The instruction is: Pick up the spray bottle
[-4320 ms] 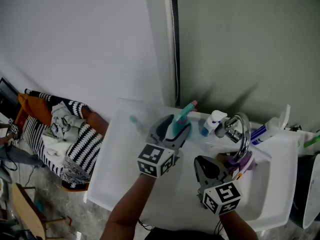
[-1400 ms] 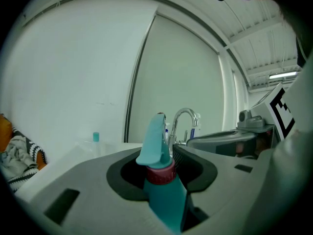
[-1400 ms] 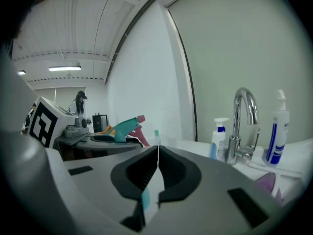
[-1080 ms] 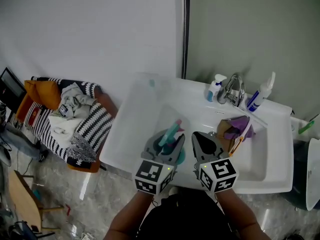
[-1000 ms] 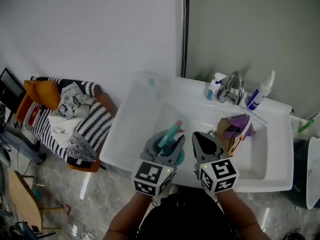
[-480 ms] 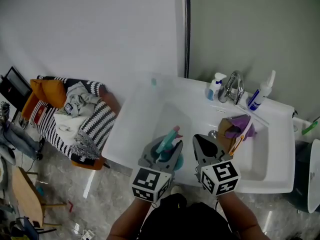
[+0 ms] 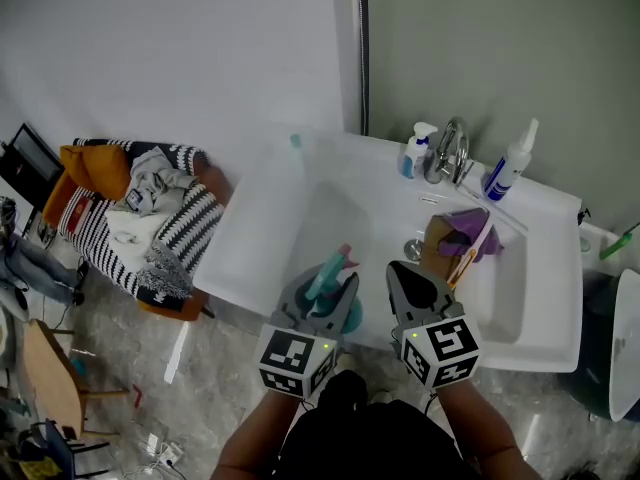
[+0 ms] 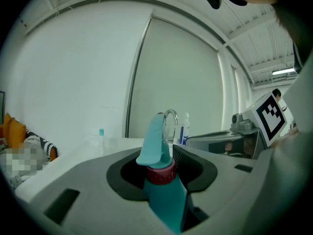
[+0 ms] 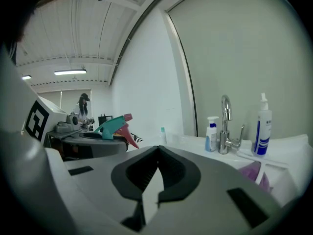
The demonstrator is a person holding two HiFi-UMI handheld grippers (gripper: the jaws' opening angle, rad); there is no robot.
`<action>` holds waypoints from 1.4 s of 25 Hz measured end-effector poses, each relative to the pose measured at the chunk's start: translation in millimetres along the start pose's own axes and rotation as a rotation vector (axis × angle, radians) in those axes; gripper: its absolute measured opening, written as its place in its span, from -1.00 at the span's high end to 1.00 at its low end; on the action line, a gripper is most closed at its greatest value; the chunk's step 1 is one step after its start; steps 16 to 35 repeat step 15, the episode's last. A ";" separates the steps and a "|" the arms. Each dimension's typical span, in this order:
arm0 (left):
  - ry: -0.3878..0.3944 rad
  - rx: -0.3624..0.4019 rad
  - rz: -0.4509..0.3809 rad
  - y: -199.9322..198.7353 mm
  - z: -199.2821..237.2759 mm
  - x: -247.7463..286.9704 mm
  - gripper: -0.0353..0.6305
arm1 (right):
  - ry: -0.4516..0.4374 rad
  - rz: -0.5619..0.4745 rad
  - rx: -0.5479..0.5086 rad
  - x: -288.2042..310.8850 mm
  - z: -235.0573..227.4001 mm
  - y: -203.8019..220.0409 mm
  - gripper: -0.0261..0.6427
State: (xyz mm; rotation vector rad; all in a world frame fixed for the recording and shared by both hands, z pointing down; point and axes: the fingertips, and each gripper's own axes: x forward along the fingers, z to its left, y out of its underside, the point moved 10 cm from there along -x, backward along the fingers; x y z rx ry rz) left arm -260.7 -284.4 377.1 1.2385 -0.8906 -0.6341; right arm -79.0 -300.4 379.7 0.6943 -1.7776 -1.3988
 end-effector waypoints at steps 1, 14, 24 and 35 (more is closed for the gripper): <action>0.000 0.001 -0.001 0.3 -2.5 -1.7 0.46 | 0.000 -0.003 -0.006 -3.4 0.7 -0.1 0.90; 0.043 -0.002 -0.023 0.8 -30.6 -16.1 0.46 | 0.027 -0.007 -0.030 -40.1 1.7 -1.0 0.90; 0.043 -0.003 -0.022 1.4 -32.3 -17.3 0.46 | 0.028 -0.005 -0.027 -41.9 1.3 -0.2 0.90; 0.043 -0.003 -0.022 1.4 -32.3 -17.3 0.46 | 0.028 -0.005 -0.027 -41.9 1.3 -0.2 0.90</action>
